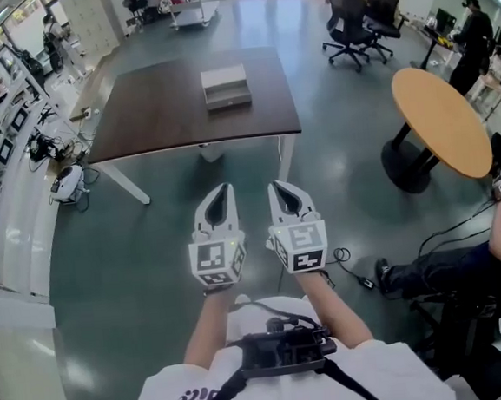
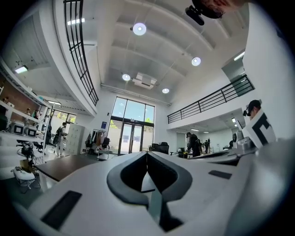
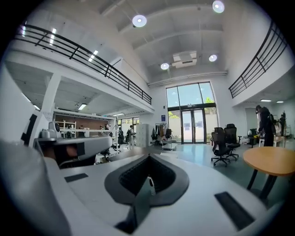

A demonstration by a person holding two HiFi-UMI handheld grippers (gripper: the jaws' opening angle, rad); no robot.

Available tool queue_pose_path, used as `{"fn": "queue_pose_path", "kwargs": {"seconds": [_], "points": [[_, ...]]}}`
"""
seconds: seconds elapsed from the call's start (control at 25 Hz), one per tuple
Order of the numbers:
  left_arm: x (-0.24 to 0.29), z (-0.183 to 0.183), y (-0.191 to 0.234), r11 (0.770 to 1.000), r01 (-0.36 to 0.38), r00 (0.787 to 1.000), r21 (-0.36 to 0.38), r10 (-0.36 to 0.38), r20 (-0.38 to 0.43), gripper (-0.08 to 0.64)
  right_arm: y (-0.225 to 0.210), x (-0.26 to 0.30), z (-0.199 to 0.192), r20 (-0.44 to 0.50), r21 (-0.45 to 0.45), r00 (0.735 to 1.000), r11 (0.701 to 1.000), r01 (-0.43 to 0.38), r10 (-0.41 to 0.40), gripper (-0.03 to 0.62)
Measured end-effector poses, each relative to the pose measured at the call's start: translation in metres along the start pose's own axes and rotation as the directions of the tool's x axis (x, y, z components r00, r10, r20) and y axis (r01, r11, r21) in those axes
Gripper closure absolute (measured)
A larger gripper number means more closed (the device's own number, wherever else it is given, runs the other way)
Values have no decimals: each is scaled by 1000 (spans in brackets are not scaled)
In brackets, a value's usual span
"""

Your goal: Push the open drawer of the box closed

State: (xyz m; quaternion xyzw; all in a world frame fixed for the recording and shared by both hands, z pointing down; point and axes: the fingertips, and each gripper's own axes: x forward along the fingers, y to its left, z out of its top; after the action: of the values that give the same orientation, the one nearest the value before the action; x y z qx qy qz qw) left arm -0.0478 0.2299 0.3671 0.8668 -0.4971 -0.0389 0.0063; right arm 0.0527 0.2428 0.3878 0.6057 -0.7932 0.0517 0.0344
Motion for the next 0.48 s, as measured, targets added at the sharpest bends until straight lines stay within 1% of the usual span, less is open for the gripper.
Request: {"fn": "queue_pose_path", "kwargs": {"seconds": [0.16, 0.28, 0.36, 0.48], "points": [[-3, -4, 38, 999, 37, 999, 12, -37, -20, 550, 33, 19, 4, 16, -30, 998, 998, 59, -59, 594], [-7, -6, 57, 998, 58, 998, 35, -56, -41, 549, 49, 26, 4, 20, -24, 994, 994, 104, -103, 594], [-12, -7, 67, 996, 82, 996, 27, -81, -44, 549, 59, 28, 4, 13, -19, 992, 992, 125, -124, 594], [-18, -11, 80, 993, 119, 992, 1, -119, -48, 550, 79, 34, -6, -14, -15, 992, 992, 126, -127, 594]]}}
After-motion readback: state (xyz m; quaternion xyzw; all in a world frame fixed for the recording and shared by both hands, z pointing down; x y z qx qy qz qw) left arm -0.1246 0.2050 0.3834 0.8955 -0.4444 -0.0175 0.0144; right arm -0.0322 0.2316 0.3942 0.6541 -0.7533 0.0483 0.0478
